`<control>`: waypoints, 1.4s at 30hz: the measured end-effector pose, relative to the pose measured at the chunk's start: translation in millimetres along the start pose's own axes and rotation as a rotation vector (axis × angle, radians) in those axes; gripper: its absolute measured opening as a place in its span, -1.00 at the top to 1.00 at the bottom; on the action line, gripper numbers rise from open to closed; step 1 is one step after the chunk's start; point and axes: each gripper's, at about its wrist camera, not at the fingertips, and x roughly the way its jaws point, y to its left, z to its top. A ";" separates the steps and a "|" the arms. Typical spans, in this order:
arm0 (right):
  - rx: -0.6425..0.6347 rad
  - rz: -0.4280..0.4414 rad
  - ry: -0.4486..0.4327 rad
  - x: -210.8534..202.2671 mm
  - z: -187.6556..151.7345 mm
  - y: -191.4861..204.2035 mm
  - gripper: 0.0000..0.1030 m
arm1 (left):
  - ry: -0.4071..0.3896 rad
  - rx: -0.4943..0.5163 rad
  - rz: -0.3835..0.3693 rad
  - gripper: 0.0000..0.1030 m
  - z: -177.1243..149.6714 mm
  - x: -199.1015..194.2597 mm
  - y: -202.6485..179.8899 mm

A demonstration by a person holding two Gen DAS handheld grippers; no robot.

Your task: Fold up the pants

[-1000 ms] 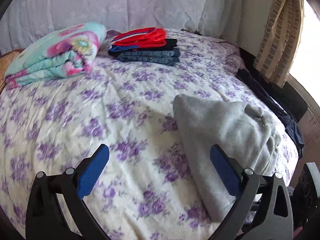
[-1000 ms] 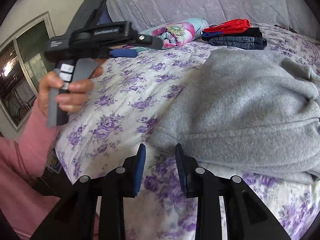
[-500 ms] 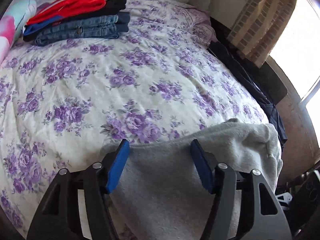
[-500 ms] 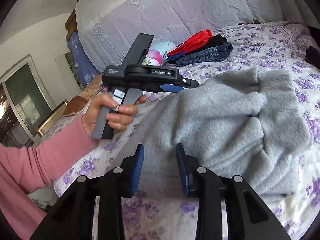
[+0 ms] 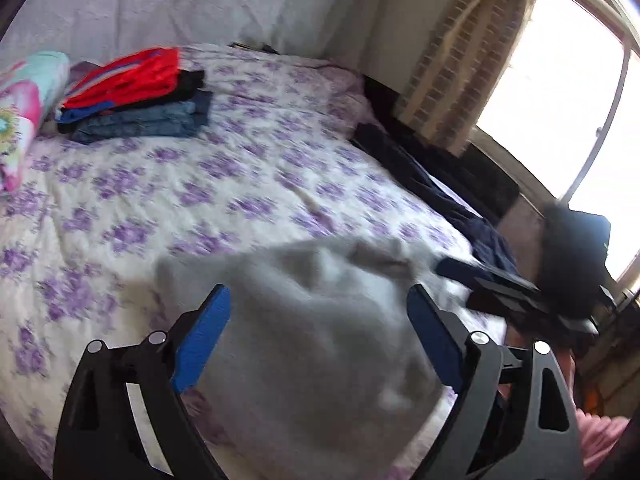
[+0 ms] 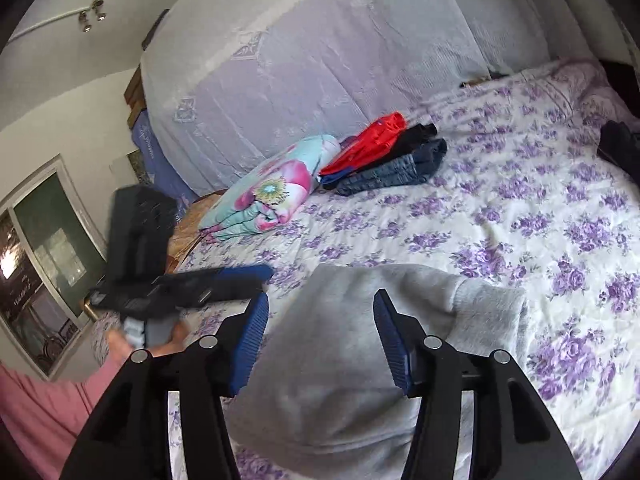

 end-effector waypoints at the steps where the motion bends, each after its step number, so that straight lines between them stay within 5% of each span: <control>1: 0.039 -0.027 0.041 9.4 3.6 -17.8 -0.05 | 0.033 0.019 -0.034 -0.68 -13.6 6.4 -10.4; 3: 0.077 -0.152 0.093 24.7 3.3 -55.5 0.48 | 0.105 0.051 -0.037 -0.68 -42.1 28.5 -22.5; 4: 0.105 -0.171 0.101 28.1 -2.1 -74.4 0.93 | 0.135 0.062 0.001 -0.68 -55.6 40.4 -23.2; 7: 0.294 -0.048 0.031 11.6 -20.4 -101.5 1.00 | 0.109 0.142 0.126 -0.74 -82.7 42.9 -33.3; 9: 0.261 -0.112 -0.005 -9.2 -26.5 -86.6 0.90 | 0.084 0.149 0.118 -0.73 -84.4 22.3 -36.7; 11: 0.179 -0.163 -0.050 -29.9 -32.5 -57.9 0.40 | 0.014 0.104 0.119 -0.74 -85.0 -3.8 -28.4; 14: 0.054 -0.084 -0.100 -48.4 -45.1 -13.5 0.32 | -0.068 0.019 0.190 -0.80 -90.2 -30.2 -8.2; 17: -0.012 -0.076 -0.046 -37.6 -68.3 2.2 0.16 | -0.031 -0.075 0.236 -0.81 -99.4 -26.5 13.7; 19: -0.001 -0.162 0.015 -24.9 -87.2 -10.9 0.34 | 0.099 -0.094 0.353 -0.85 -110.0 -2.6 27.0; 20: 0.008 -0.148 -0.019 -29.1 -94.3 -13.3 0.38 | 0.120 -0.134 0.340 -0.89 -116.3 0.8 34.5; 22: 0.040 -0.174 -0.030 -40.6 -99.2 -8.4 0.35 | 0.097 -0.215 0.282 -0.89 -120.2 -11.8 46.0; 25: -0.005 -0.214 -0.074 -58.1 -106.8 21.7 0.05 | 0.046 -0.265 0.278 -0.86 -120.3 -31.0 54.7; 32: -0.083 0.048 0.058 -28.6 -136.1 86.1 -0.07 | 0.014 -0.326 0.301 -0.86 -130.2 -47.1 54.4; 42: -0.109 -0.058 0.103 -26.6 -153.6 85.7 -0.23 | 0.079 -0.297 0.277 -0.87 -131.7 -23.0 25.0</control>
